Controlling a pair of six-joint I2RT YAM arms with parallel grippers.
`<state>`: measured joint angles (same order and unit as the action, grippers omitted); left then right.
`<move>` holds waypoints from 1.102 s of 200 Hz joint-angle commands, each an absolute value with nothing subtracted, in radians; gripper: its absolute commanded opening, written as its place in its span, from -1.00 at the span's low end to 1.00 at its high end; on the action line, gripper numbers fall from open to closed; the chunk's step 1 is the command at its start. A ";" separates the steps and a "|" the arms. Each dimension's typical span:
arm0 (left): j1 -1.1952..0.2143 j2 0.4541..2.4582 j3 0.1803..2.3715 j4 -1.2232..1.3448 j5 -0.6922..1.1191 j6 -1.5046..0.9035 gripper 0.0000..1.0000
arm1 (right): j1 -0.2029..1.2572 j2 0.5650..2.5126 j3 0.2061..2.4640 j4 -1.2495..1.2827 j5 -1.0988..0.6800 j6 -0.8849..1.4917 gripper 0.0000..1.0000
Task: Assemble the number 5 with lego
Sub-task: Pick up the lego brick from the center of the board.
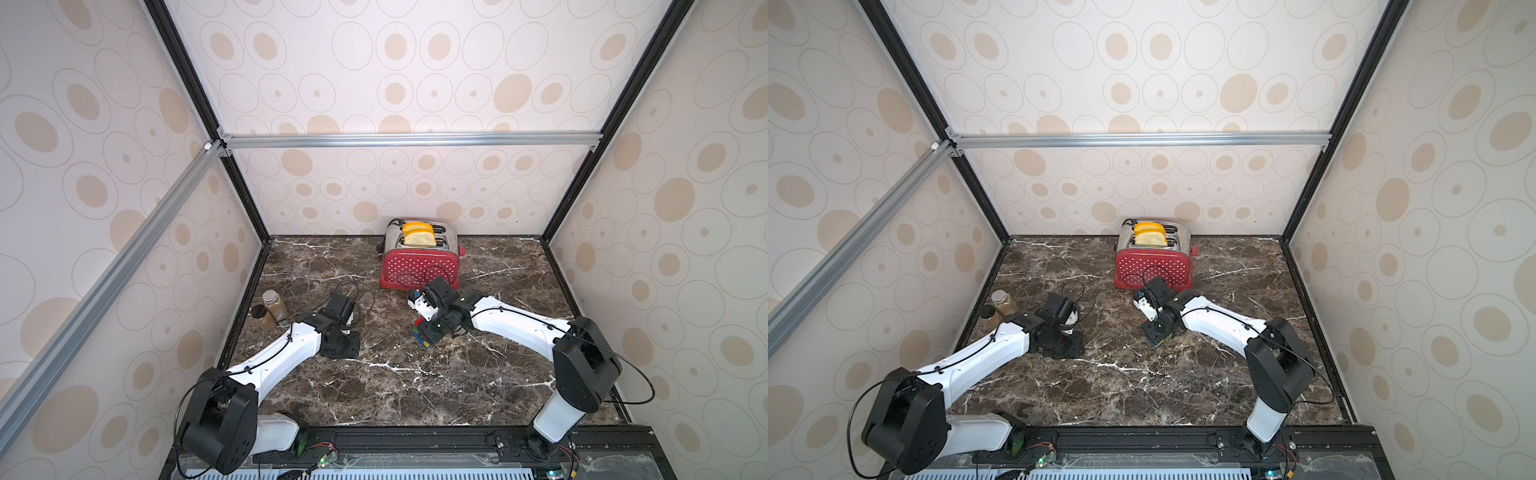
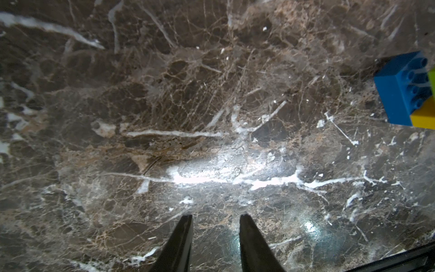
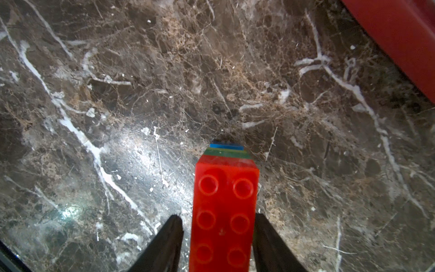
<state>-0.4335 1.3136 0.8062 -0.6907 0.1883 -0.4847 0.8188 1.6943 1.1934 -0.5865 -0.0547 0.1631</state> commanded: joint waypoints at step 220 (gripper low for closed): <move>-0.427 1.307 0.817 -0.715 0.147 -0.492 -0.29 | 0.699 1.657 1.103 -0.404 -0.710 0.222 -0.37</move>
